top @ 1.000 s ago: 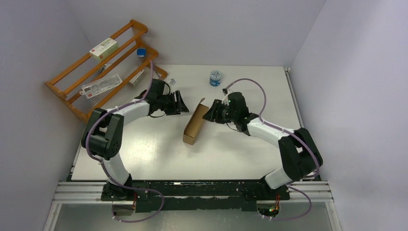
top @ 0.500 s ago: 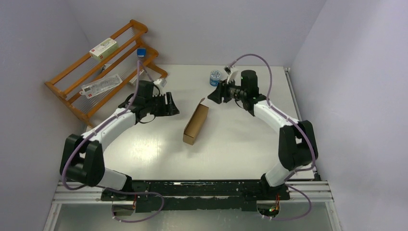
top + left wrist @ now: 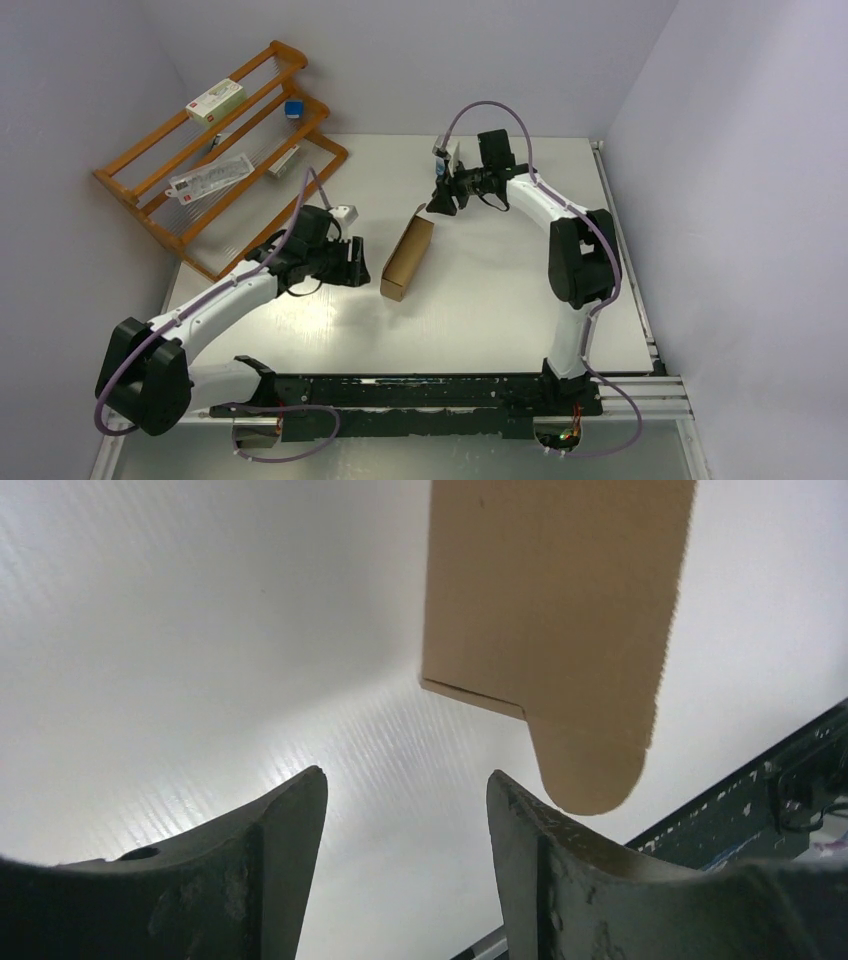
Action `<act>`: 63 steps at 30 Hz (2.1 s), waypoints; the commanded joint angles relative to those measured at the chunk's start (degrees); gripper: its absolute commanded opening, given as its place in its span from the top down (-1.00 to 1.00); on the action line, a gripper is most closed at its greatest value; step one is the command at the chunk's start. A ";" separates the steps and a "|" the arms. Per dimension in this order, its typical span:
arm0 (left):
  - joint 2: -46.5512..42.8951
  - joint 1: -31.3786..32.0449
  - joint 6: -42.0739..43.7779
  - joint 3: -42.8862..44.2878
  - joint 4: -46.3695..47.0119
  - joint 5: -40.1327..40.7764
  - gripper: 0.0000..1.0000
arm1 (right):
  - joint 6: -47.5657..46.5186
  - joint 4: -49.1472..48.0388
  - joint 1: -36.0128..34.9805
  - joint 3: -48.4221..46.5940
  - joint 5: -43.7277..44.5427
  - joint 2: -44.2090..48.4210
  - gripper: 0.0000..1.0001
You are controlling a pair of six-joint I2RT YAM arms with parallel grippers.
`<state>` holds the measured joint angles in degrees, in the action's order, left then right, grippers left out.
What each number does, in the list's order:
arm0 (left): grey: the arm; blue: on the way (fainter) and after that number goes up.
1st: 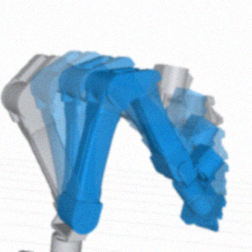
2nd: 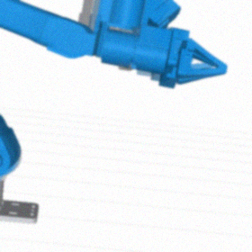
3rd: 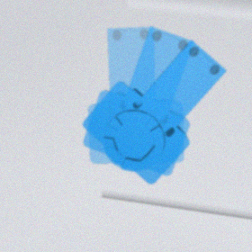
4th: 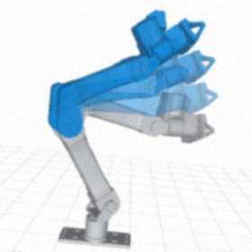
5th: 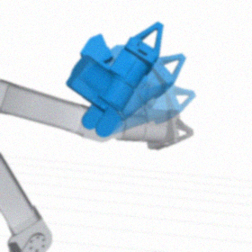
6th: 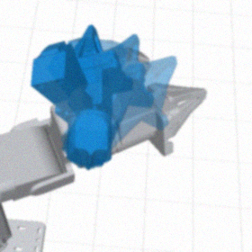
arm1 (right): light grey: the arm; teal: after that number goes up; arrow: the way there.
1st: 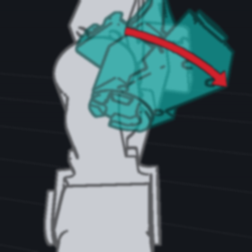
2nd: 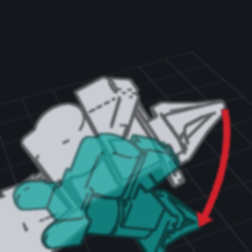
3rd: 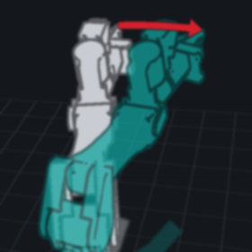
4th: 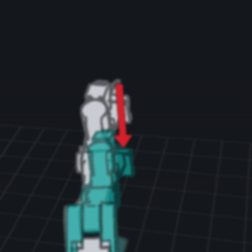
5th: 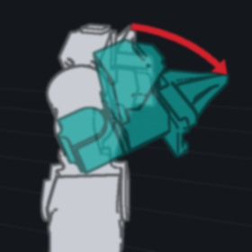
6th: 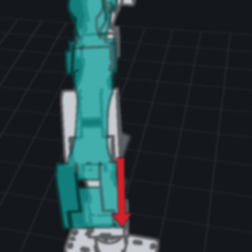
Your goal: Fold the paper box
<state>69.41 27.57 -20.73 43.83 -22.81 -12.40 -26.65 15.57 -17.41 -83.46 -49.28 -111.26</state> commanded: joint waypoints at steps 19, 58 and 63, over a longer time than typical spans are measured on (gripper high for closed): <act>0.14 2.83 4.53 0.33 -1.31 -1.54 -0.29 | -19.33 20.41 -3.45 -14.83 -4.32 -9.91 0.03; 16.11 -2.86 1.29 15.02 3.24 14.94 -0.26 | 6.73 -8.41 -6.84 18.96 25.54 16.96 1.00; 16.60 -9.31 0.63 16.65 2.25 13.67 -0.26 | 8.00 -9.03 -7.46 20.76 28.13 18.29 1.00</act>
<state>87.07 22.20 -20.36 58.72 -20.84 0.08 -21.23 9.17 -24.18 -64.18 -24.75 -95.29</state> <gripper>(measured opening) 0.628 0.043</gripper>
